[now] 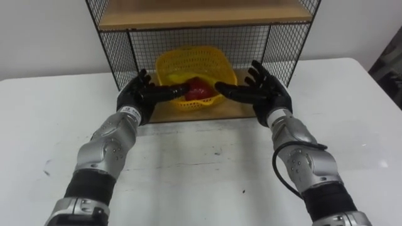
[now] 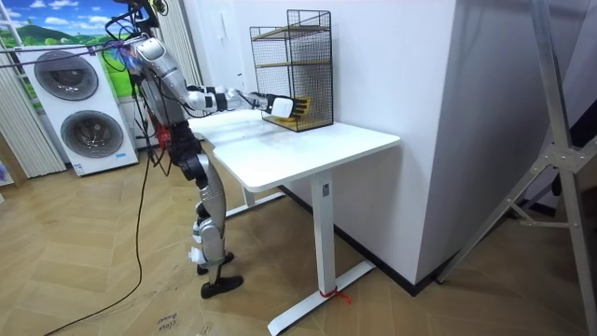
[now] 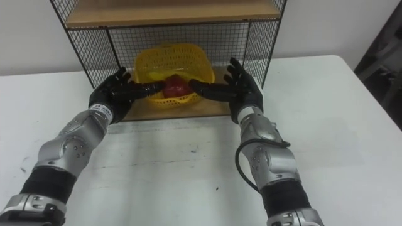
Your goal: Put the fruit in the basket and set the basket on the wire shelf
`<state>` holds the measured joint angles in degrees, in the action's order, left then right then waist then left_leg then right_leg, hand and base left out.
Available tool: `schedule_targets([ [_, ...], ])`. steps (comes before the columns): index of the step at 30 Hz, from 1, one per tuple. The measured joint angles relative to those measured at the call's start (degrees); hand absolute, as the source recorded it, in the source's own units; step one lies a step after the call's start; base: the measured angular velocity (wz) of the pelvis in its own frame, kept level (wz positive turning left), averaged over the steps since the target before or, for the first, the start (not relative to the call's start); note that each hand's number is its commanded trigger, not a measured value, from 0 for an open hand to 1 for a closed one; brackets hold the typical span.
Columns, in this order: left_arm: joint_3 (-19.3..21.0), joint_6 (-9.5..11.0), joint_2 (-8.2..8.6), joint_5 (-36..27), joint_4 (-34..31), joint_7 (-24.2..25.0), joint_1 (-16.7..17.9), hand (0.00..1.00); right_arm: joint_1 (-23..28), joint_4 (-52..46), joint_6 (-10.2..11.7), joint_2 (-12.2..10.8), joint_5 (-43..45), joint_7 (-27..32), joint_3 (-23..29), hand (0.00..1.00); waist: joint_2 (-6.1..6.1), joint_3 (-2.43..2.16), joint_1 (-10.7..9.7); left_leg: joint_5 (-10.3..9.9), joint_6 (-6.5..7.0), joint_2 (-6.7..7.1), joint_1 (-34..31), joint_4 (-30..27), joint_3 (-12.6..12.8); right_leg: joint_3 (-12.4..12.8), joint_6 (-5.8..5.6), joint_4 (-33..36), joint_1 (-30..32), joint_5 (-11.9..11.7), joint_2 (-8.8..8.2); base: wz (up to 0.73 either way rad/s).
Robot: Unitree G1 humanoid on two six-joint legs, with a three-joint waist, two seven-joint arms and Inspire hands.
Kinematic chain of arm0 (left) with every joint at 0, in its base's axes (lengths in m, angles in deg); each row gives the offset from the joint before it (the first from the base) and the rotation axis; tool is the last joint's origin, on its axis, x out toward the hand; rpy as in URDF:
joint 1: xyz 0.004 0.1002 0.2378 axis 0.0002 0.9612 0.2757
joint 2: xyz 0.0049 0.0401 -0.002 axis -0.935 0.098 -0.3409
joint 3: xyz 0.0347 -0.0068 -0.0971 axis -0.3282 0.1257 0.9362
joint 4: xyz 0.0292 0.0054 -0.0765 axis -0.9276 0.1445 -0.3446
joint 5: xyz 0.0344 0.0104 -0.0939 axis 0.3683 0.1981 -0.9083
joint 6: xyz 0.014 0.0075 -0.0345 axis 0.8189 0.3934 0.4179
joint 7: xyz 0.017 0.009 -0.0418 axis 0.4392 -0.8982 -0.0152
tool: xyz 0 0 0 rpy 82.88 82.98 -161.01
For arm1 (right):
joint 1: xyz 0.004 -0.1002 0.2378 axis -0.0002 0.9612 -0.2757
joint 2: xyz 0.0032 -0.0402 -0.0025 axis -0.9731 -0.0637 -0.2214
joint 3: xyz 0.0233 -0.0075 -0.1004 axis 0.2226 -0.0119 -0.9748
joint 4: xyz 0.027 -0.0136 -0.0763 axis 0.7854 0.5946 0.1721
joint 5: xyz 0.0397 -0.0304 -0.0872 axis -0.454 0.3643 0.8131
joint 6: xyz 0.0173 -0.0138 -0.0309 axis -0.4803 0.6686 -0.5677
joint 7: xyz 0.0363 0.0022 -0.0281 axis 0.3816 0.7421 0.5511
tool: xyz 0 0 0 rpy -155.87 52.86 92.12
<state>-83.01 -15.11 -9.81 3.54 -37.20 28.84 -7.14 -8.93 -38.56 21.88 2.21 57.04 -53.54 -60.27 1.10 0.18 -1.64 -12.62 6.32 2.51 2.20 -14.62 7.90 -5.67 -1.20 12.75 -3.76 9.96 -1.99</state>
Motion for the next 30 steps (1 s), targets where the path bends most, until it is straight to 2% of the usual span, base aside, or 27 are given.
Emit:
schedule_targets([
  [4, 0.1, 0.0, -0.02, 0.1, 0.0, 0.0, 0.0, 0.0, 0.0, 0.0, 0.0, 0.1, -0.2, 0.5, 0.0, 0.0, -0.06, -0.02, 0.1, 0.0, -0.05, -0.01, -0.1, 0.1, 0.1, 0.2, 0.0, 0.0, 0.4, 0.0, -0.1, -0.03],
  [9, 0.1, 0.0, -0.04, 1.8, -1.3, -0.1, 0.0, 0.0, 0.0, -0.4, 0.0, 0.2, 4.4, 0.5, 0.0, 0.0, -0.73, -0.17, 0.4, 0.1, -0.14, -0.06, -0.5, 0.1, 0.3, 0.4, 0.01, 0.1, 0.9, 0.0, -0.3, -0.03],
  [16, 0.0, 0.3, 0.09, 1.7, -9.8, -0.8, 0.6, 0.0, 0.1, -6.6, 0.2, 0.6, 6.2, 0.1, 0.1, 0.0, -2.25, -0.43, 0.5, 0.1, -0.15, -0.05, 0.7, 0.2, 0.2, 0.5, 0.01, -0.4, -0.6, 0.0, -0.33, 0.0],
  [19, -0.1, 0.7, 0.44, 1.7, -14.0, -0.8, 2.9, 0.0, 0.8, -7.9, 0.3, 0.6, 6.6, -0.2, 0.0, 0.0, -2.64, -0.5, 0.5, 0.1, -0.15, -0.04, 1.6, 0.4, 0.1, 0.8, 0.03, -1.1, -1.8, 0.0, -0.2, 0.01],
  [23, -1.4, 1.1, 0.72, 2.0, -18.4, -0.9, 7.2, 0.0, 5.2, -13.6, 0.4, 1.1, 7.9, -0.7, -0.2, 0.0, -2.64, -0.49, 0.6, 0.2, -0.29, -0.05, 1.9, 1.0, -0.3, 0.8, 0.16, -1.0, -1.9, -0.1, 0.01, 0.03],
  [26, -1.5, 1.1, 0.78, 4.3, -22.0, -0.9, 10.8, 0.0, 5.8, -14.1, 0.4, 1.4, 9.0, -2.0, -0.1, 0.0, -2.63, -0.49, 0.4, 0.3, -0.43, -0.08, 2.0, 1.6, -0.3, 0.7, 0.24, -1.0, -1.9, -0.2, 0.26, 0.0],
  [30, -1.8, 1.1, 0.77, 4.6, -26.7, -0.9, 13.3, 0.0, 6.0, -16.4, 0.4, 1.9, 9.0, -2.6, 0.0, 0.0, -2.63, -0.49, 0.5, 0.5, -0.62, -0.11, 2.3, 2.0, -0.2, 0.6, 0.28, -1.1, -1.8, -0.2, 0.51, 0.0],
])
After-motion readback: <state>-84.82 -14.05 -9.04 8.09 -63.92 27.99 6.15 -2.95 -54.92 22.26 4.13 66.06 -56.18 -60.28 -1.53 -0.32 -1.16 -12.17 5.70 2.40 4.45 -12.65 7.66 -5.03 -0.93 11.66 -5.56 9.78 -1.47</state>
